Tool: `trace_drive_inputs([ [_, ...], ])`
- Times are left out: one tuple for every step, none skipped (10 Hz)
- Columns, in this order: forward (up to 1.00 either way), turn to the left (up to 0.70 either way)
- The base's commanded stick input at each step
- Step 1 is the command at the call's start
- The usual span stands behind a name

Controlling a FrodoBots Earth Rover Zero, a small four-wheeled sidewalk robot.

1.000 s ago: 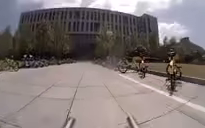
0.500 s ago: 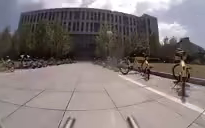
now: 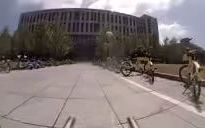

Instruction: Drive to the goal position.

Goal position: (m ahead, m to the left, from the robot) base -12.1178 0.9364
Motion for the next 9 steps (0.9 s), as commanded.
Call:
trace_drive_inputs([
  [0.70,0.00],
  [0.70,0.00],
  [0.70,0.00],
  [0.70,0.00],
  [0.70,0.00],
  [0.70,0.00],
  [0.70,0.00],
  [0.70,0.00],
  [0.70,0.00],
])
